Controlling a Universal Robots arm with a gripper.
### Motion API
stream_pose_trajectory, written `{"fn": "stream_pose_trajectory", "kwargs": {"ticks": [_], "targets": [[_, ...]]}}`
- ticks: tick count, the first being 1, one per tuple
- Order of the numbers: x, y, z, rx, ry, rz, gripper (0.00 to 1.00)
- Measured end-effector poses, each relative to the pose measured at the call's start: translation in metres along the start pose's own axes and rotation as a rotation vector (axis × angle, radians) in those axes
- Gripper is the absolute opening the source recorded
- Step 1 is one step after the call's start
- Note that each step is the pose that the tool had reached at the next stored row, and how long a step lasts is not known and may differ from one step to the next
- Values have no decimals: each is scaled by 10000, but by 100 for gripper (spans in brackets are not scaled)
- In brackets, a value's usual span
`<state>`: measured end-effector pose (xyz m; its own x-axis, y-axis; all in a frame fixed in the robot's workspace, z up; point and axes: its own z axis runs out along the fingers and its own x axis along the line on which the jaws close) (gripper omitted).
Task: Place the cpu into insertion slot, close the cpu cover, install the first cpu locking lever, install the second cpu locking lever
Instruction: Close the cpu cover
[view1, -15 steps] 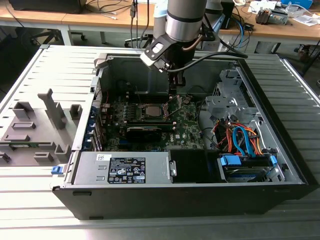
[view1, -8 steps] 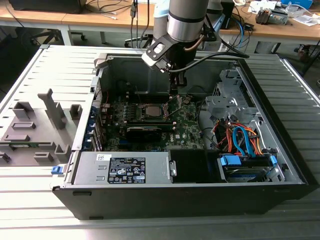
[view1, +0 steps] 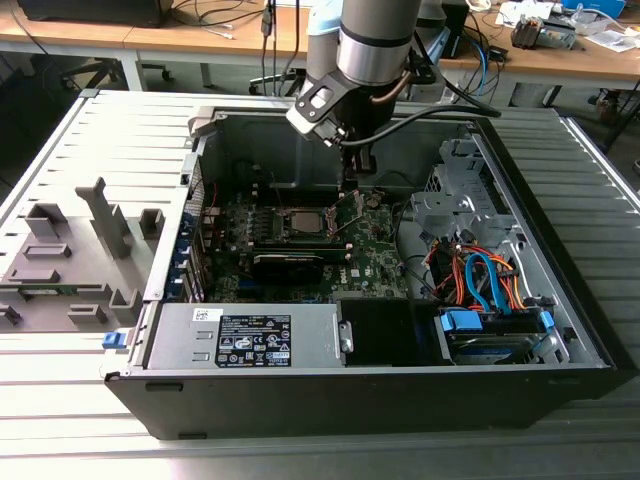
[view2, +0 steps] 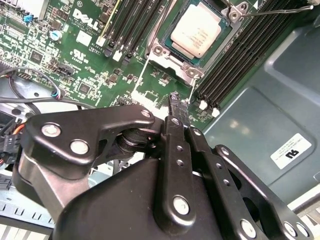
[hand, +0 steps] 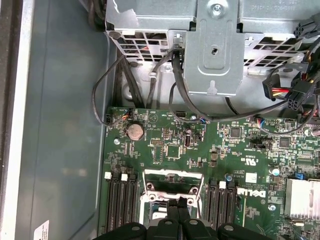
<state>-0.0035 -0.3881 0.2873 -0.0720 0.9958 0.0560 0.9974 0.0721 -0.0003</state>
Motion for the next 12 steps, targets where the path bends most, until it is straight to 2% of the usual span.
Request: {"fn": "stream_pose_trajectory", "kwargs": {"ticks": [12], "targets": [[-3, 27, 23, 0, 0, -2, 11]]}}
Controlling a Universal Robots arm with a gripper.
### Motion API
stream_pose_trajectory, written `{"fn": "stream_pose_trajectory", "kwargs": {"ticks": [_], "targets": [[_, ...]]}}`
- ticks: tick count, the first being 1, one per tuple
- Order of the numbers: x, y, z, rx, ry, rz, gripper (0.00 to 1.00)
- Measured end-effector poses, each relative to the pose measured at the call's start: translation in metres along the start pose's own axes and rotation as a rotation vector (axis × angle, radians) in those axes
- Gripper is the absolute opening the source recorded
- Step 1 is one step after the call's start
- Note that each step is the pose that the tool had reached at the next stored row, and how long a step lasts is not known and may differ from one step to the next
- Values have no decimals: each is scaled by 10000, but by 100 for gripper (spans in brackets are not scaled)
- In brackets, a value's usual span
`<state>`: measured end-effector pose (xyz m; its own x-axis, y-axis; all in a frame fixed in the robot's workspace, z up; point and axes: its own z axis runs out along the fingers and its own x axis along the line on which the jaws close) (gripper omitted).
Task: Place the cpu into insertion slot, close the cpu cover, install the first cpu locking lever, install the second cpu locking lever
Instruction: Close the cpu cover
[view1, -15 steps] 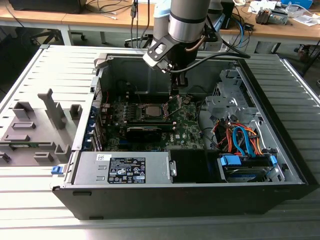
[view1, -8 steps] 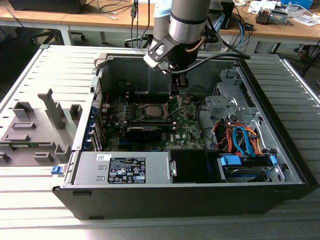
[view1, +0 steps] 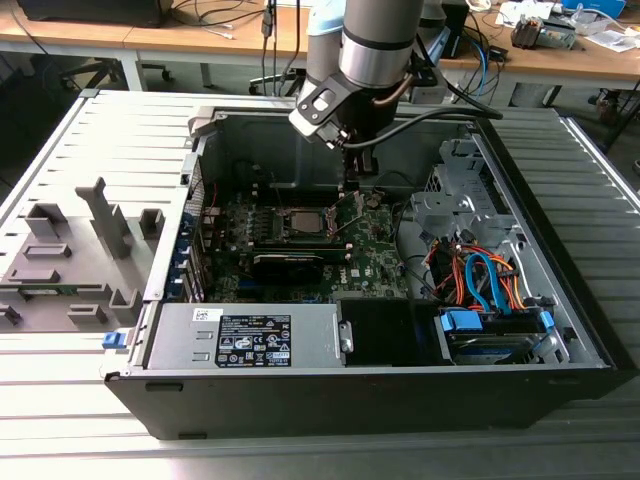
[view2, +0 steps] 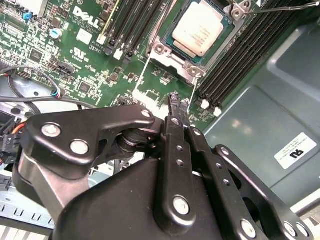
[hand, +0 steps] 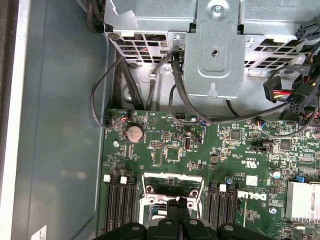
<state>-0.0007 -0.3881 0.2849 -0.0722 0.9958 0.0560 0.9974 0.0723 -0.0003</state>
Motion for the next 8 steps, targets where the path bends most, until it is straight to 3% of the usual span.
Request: {"fn": "stream_pose_trajectory", "kwargs": {"ticks": [8], "targets": [[-2, 14, 10, 1, -1, 0, 11]]}}
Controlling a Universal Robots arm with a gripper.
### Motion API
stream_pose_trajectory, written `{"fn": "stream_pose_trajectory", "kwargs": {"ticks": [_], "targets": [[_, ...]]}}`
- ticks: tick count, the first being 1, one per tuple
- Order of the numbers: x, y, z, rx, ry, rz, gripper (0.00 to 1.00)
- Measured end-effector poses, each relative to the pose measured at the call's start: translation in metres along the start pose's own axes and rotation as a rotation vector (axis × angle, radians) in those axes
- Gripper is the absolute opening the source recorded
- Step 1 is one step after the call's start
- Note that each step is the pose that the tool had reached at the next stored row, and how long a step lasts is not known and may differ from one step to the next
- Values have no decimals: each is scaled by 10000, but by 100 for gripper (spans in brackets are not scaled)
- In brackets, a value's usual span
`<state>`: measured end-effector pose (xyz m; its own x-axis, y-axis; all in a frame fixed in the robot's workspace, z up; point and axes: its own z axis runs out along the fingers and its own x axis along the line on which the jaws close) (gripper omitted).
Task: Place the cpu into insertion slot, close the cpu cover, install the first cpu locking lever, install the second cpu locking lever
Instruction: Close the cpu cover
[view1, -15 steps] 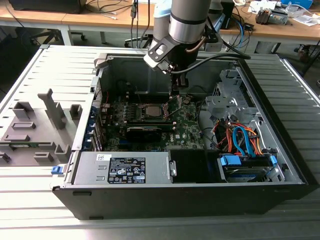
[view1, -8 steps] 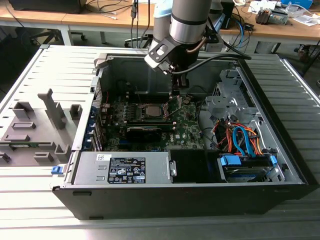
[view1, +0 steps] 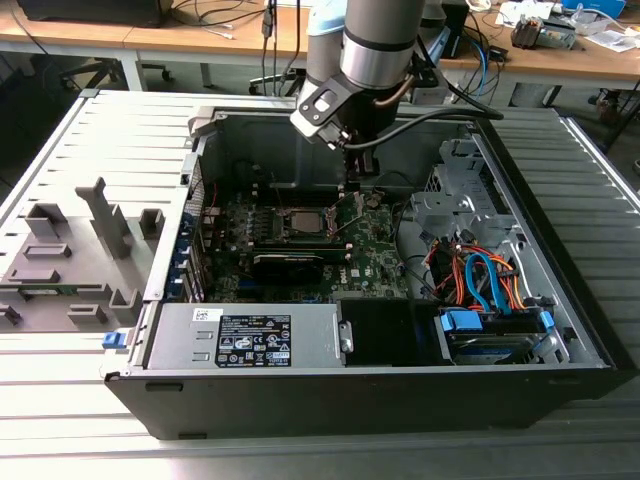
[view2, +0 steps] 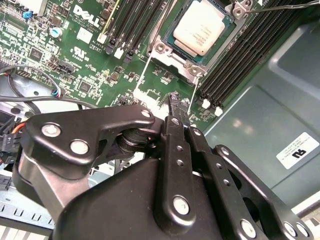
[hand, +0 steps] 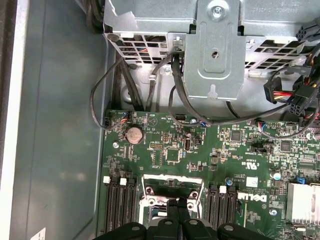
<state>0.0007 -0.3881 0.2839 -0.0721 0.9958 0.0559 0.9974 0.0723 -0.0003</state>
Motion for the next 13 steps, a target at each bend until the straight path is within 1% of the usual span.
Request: {"fn": "stream_pose_trajectory", "kwargs": {"ticks": [4, 13], "targets": [[-1, 10, 3, 0, 0, -1, 11], [-6, 72, 14, -1, 1, 1, 11]]}}
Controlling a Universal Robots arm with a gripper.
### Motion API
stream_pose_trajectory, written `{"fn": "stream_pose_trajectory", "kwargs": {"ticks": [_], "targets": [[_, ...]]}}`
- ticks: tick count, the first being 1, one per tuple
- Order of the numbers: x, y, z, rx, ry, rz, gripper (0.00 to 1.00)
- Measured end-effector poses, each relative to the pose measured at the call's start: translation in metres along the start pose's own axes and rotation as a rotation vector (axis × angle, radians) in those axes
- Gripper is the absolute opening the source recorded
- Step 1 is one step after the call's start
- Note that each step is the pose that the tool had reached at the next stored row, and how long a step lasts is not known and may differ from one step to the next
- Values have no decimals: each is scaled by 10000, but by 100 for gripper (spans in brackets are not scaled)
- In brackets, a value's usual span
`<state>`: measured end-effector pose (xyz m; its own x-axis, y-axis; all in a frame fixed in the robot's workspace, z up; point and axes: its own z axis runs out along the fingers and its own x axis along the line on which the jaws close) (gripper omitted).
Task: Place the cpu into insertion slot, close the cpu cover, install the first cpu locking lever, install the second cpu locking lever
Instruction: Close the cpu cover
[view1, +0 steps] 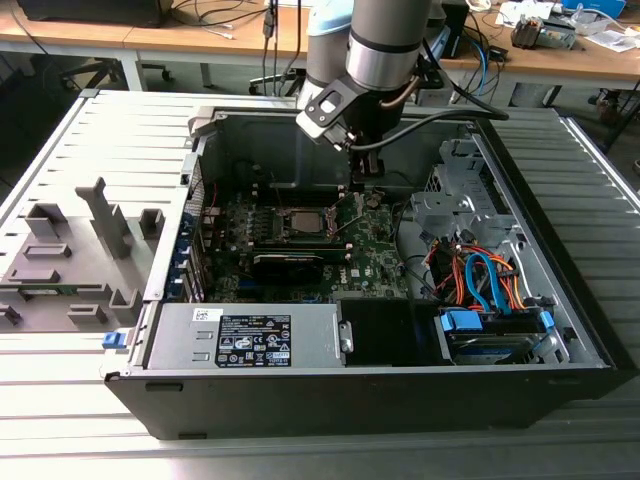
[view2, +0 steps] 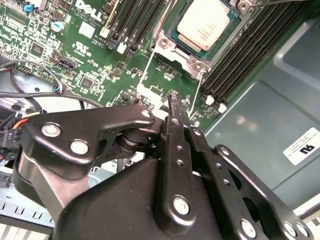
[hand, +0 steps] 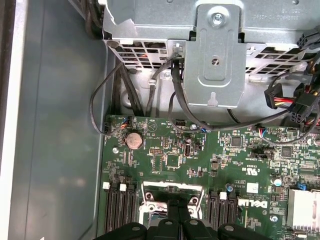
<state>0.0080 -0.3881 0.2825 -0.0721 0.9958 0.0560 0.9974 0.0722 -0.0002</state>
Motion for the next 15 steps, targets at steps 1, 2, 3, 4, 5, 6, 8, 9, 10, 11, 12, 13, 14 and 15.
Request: {"fn": "stream_pose_trajectory", "kwargs": {"ticks": [1, 2, 3, 4, 5, 6, 8, 9, 10, 11, 12, 13, 14, 15], "targets": [[0, 5, 1, 0, 0, -1, 11], [-1, 10, 3, 1, 0, -1, 11], [-1, 13, 5, 0, 1, -1, 11], [-2, 19, 8, 0, 0, -1, 11], [-2, 24, 11, 0, 0, -1, 11], [-3, 31, 14, 1, -1, -1, 11], [-4, 42, 19, 0, 0, -1, 11], [-4, 46, 20, 0, 0, -1, 11], [-5, 51, 21, 1, 0, -1, 11], [-5, 57, 22, 1, 0, -1, 11], [-6, 63, 23, 1, 0, -1, 11], [-6, 67, 24, 0, 0, -1, 11], [-6, 70, 25, 0, 0, -1, 11], [-7, 75, 26, 1, -1, -1, 11]]}}
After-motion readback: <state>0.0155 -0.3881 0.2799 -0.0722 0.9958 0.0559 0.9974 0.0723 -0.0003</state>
